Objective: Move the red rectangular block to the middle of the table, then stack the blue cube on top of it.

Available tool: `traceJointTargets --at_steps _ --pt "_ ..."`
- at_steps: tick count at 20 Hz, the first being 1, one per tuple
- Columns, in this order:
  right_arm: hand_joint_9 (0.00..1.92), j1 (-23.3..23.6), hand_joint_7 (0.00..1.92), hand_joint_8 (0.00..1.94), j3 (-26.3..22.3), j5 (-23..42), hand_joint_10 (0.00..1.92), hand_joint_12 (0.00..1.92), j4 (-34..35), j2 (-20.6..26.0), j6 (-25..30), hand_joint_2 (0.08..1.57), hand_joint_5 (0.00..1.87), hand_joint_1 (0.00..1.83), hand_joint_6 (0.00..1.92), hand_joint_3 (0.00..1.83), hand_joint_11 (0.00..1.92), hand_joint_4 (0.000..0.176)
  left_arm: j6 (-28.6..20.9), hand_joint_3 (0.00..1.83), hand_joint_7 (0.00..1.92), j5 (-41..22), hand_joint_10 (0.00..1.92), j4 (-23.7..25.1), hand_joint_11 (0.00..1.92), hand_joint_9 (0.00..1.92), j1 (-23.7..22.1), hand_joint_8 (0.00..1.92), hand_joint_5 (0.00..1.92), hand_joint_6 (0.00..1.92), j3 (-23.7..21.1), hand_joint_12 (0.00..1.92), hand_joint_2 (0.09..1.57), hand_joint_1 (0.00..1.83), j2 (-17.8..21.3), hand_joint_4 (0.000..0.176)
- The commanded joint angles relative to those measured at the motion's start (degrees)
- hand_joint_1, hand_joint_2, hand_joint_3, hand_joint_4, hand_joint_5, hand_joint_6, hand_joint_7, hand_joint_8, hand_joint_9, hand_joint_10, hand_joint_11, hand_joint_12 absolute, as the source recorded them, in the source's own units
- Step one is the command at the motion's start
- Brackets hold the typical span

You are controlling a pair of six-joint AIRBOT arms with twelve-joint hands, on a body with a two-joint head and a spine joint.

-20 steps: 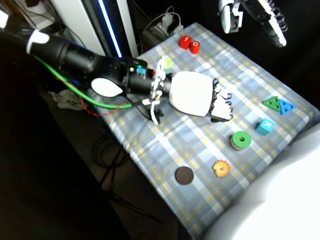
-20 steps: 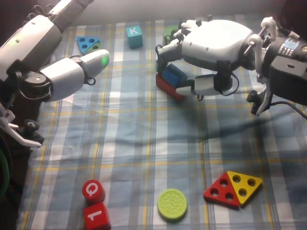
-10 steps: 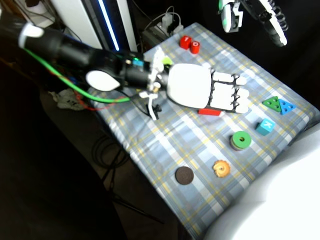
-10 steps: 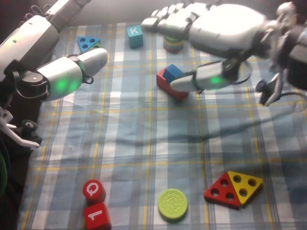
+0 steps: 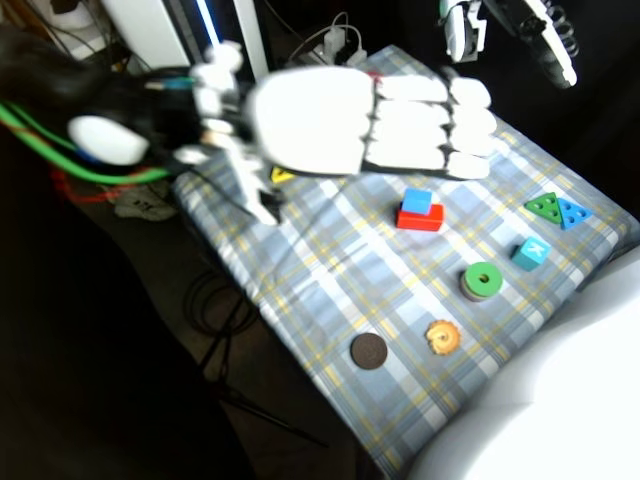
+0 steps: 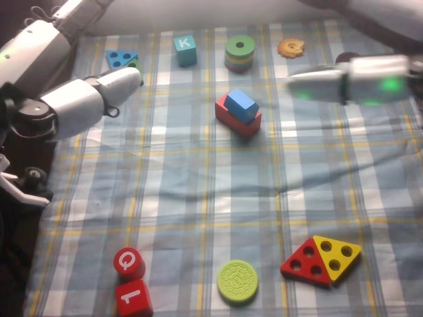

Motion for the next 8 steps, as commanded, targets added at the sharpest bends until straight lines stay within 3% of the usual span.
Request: traceJointTargets --at_steps 1,2,3,5,6,7,8 --pt "0.00 -0.54 0.00 0.00 -0.60 11.23 0.00 0.22 2.21 1.29 0.18 1.16 0.00 0.41 0.00 0.00 0.00 0.159 -1.18 0.00 0.00 -8.43 0.00 1.59 0.00 0.00 -0.27 0.00 0.00 0.00 0.00 0.00 1.39 0.78 0.61 0.033" --pt "0.00 -2.79 0.00 0.00 -1.71 14.18 0.00 0.29 3.67 2.88 0.18 1.21 0.00 0.42 0.00 0.01 0.00 0.145 -2.30 0.00 0.00 -9.11 0.00 1.73 0.00 0.00 -0.08 0.00 0.00 0.00 0.02 0.00 1.38 0.80 0.84 0.016" --pt "0.00 -5.37 0.00 0.00 -2.73 17.16 0.00 0.07 5.25 4.29 0.18 1.21 0.00 0.36 0.00 0.00 0.00 0.154 -4.13 0.00 0.00 -10.03 0.00 2.10 0.00 0.00 0.19 0.00 0.00 0.00 0.15 0.00 1.40 0.79 1.05 0.003" --pt "0.00 -10.27 0.00 0.00 -4.44 23.60 0.00 0.00 8.57 6.27 0.17 1.18 0.00 0.46 0.00 0.00 0.00 0.140 -8.74 0.01 0.00 -12.53 0.00 3.00 0.00 0.00 1.05 0.00 0.00 0.00 0.60 0.00 1.42 0.69 1.34 0.009" --pt "0.00 -12.57 0.00 0.00 -5.18 26.55 0.00 0.00 10.02 6.99 0.17 1.21 0.00 0.52 0.00 0.01 0.00 0.102 -10.41 0.01 0.00 -13.81 0.00 3.27 0.00 0.00 1.55 0.00 0.00 0.00 0.75 0.00 1.43 0.65 1.47 0.021" --pt "0.00 -15.15 0.00 0.00 -6.02 30.09 0.00 0.00 11.77 7.77 0.17 1.21 0.00 0.52 0.00 0.01 0.00 0.102 -12.09 0.01 0.00 -15.18 0.00 3.48 0.00 0.00 2.03 0.00 0.00 0.00 0.89 0.00 1.43 0.65 1.61 0.021" --pt "0.00 -16.82 0.00 0.00 -6.53 32.55 0.00 0.00 13.02 8.23 0.17 1.27 0.00 0.53 0.00 0.02 0.00 0.077 -13.81 0.02 0.00 -16.61 0.00 3.61 0.00 0.00 2.56 0.00 0.00 0.00 1.01 0.00 1.45 0.57 1.80 0.021"
